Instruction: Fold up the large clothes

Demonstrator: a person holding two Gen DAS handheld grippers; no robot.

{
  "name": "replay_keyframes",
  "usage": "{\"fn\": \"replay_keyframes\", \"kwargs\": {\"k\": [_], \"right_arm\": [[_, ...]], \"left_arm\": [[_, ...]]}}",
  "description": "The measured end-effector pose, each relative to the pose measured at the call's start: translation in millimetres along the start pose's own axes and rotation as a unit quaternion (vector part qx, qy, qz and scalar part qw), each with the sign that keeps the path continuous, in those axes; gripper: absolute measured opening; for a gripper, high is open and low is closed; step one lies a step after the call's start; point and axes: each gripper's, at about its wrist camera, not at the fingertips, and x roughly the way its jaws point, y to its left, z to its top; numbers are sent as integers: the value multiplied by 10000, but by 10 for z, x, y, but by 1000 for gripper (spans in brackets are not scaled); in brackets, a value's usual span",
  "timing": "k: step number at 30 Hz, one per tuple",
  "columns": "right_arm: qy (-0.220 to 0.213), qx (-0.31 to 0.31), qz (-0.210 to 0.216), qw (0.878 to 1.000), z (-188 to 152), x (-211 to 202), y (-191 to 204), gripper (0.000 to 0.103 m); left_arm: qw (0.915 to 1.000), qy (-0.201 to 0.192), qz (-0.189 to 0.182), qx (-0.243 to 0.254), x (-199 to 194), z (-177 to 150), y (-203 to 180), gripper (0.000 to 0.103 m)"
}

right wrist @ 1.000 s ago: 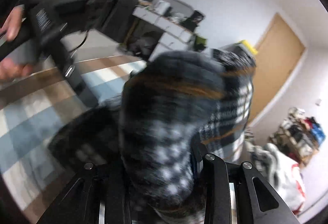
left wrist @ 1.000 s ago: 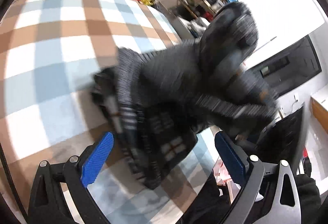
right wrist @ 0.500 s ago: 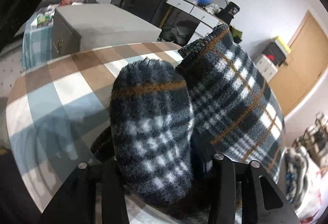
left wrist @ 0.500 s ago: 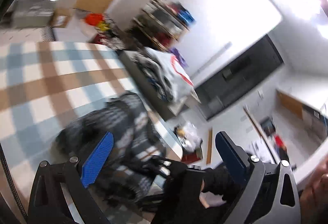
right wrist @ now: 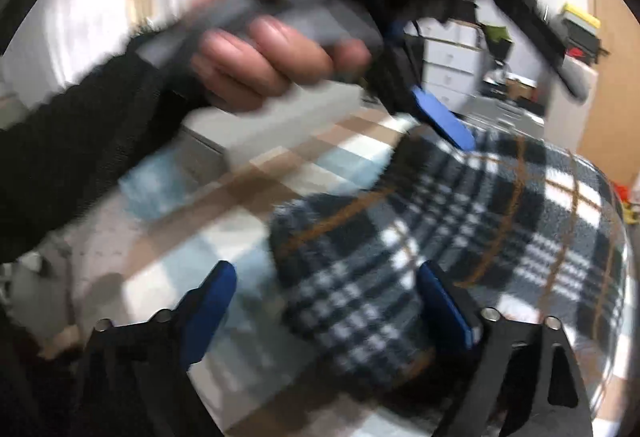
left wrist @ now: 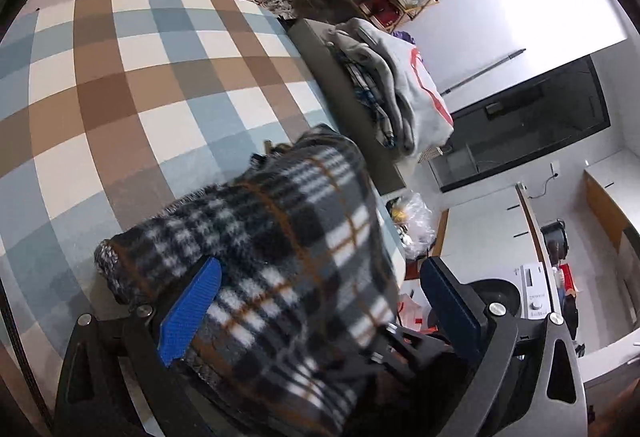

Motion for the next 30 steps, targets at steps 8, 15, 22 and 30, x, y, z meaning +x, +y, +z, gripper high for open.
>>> {"fn": "replay_keyframes", "kwargs": {"k": [8,15,22,30], "right_arm": [[-386,1605,1760,9704,-33,-763,-594,103],[127,2760,1643,9469,214,-847,-1211,103],[1687,3447,1816,9054,87,-235,-1529,103],[1746,3110,1913,9145,-20,-113,-1453,103]], "left_arm": [[9995,-291,129,-17,14,-75,128,97],[9983,-481,-55,-311,-60,-124,179,97],[9961,-634,-238,-559,-40,-135,294,97],[9927,-735,-532,-798,-44,-142,377,97]]}}
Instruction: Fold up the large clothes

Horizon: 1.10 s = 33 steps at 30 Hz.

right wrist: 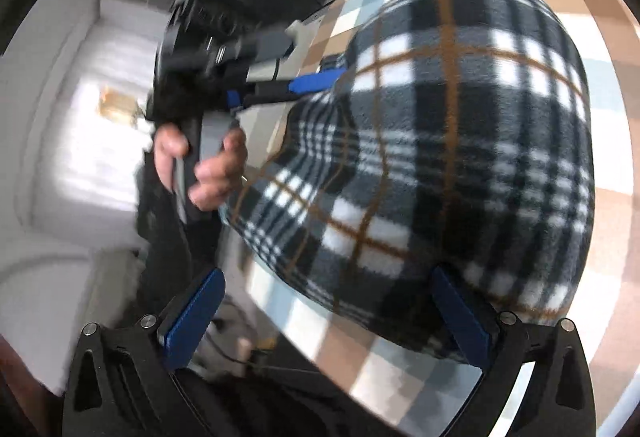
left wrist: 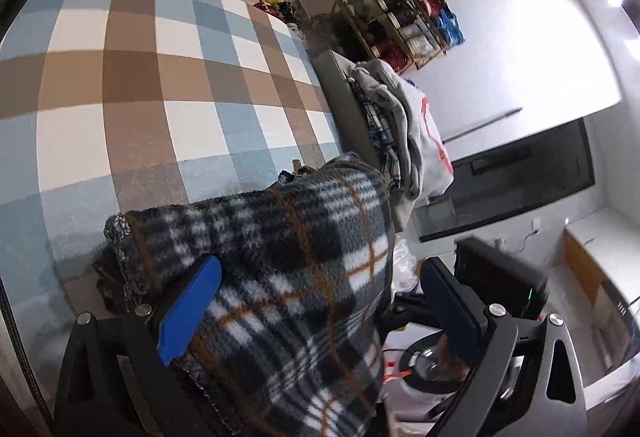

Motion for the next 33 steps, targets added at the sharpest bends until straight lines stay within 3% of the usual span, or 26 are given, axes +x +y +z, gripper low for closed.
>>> {"fn": "replay_keyframes", "kwargs": {"k": [3,11,16,20,25,27,30,33], "right_arm": [[31,-109,-264,9996,-70,63,91,103],[34,108,-129,9999,67,101,8,103],[-249,-158,-170,9994,-49,-63,54,103],[-623,309,406,9967,-150,-244,-109,103],[-1000,1015,1390,9800,-200,-379,-431,103],[-1058,1248,1639,9728,-207,-398,-526,103],[-930,1351,1722,9713,-191,-399,-552,103],[-737,1409,1407,9772,-115,-394,-451,103]], "left_arm": [[10000,-2,-1,-19,0,8,21,97],[9978,-434,460,183,83,-85,-52,97],[9962,-339,576,-552,-176,-145,-203,97],[9971,-368,609,-259,-299,-434,-480,97],[9996,-236,-44,-143,-172,-998,-507,97],[9991,-238,267,-212,-41,-1142,-363,97],[9981,-393,211,-434,53,-1215,-102,97],[9960,-660,-119,-587,-3,-1204,37,97]]}}
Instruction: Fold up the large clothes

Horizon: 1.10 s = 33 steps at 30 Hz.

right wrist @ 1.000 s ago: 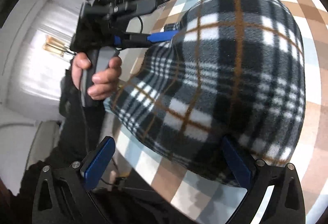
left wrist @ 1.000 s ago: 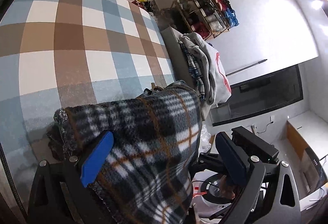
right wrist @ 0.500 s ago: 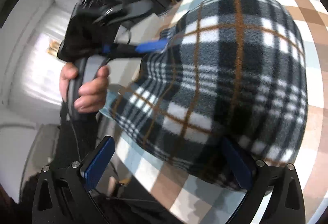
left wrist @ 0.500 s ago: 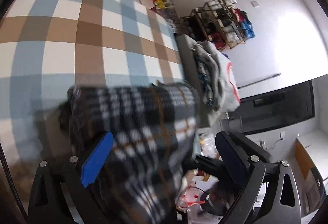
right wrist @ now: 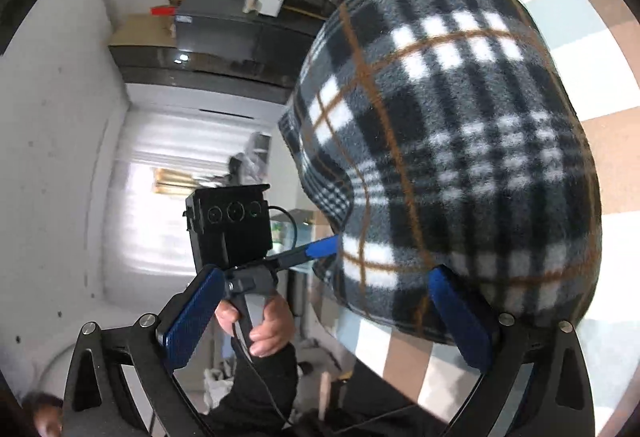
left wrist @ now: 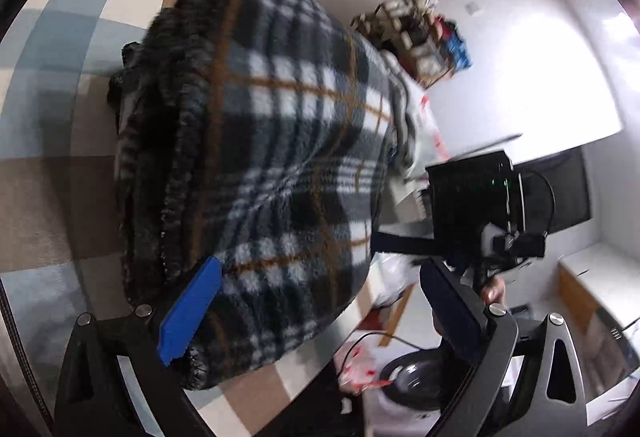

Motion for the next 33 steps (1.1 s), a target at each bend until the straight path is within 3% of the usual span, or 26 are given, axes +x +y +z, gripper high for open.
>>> {"fn": "replay_keyframes", "kwargs": {"k": [2,3,5,9,14,15,20,22,25,30,33], "right_arm": [[-5,-422,-994,9941,2,3,317,103],[-81,-769,-1296,9886,-12,-28,467,103],[-402,-1763,-2081,9612,28,-79,946,103],[-306,-1823,-3328,9247,399,57,1225,103],[446,-1799,-4451,8761,807,484,993,103],[513,-1800,-4536,8713,805,545,911,102],[874,-1749,-5077,8391,961,960,410,103],[839,-1725,-5064,8407,980,985,337,103],[789,-1703,-4943,8488,977,924,327,103],[283,-1957,-4593,8660,829,721,410,103],[-74,-1974,-3897,8995,729,384,537,103]], "left_arm": [[9999,-138,-59,-18,-27,-3,59,97],[9999,-149,-43,23,-20,-7,78,97],[9998,-203,-45,78,-25,-20,101,97],[9996,-249,-1,100,-66,-28,97,97],[9960,-281,555,647,56,-100,-80,97],[9942,-292,689,774,72,-121,-112,97],[9770,-298,1519,1468,201,-217,-305,97],[9678,-310,1825,1705,256,-241,-362,97],[9645,-334,1933,1766,282,-242,-392,97],[9595,-384,2207,1706,174,-228,-538,97],[9484,-414,2585,1788,161,-270,-654,97]]}}
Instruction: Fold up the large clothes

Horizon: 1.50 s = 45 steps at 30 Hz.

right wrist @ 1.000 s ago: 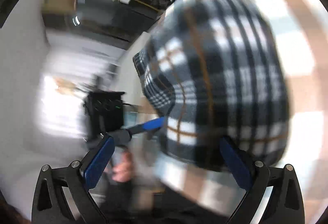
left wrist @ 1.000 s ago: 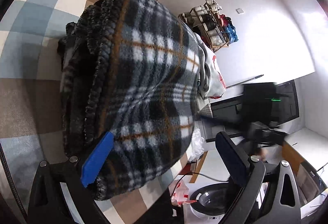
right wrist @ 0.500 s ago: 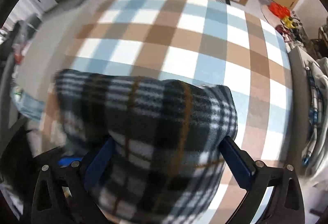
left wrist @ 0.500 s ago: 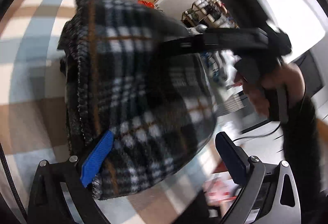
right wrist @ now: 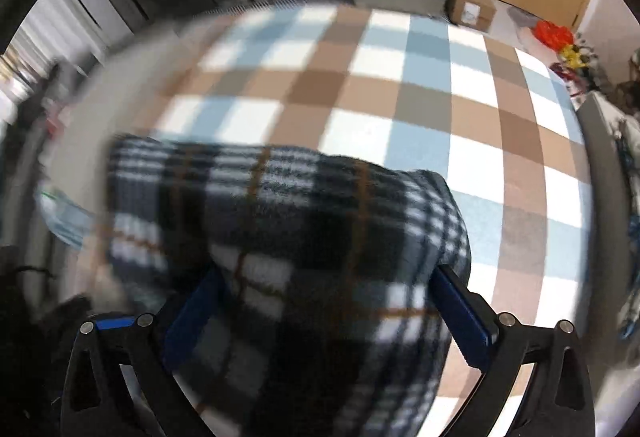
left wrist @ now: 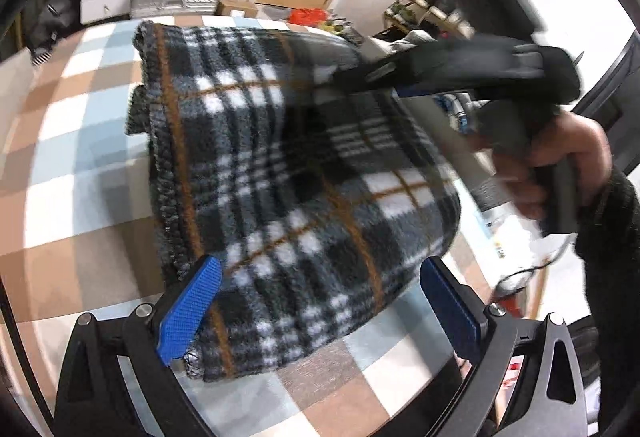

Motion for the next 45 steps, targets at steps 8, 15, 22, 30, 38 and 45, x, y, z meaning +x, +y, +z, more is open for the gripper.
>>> {"fn": "replay_keyframes", "kwargs": {"k": [8,15,22,30,38,45], "right_arm": [[-315,613,2509,9656,-549,-571,-201,103],[-87,1065,3420,9336,-808,-127,-239,103],[-169,1385,3955,9078,-814,22,-324,103],[-170,828,3214,9432,-835,-20,8,103],[-690,358,2537,9642,-983,-91,207,103],[-1522,78,1701,9736,-1202,-325,383,103]], "left_arm": [[9996,-196,-43,-183,-145,87,-118,97],[9958,-481,-578,-517,-402,520,107,97],[9964,-164,-301,-782,151,848,290,97],[9981,218,64,-567,426,714,402,97],[9921,217,-104,-1227,128,668,444,97],[9938,-424,43,-1028,-371,336,148,97]]}}
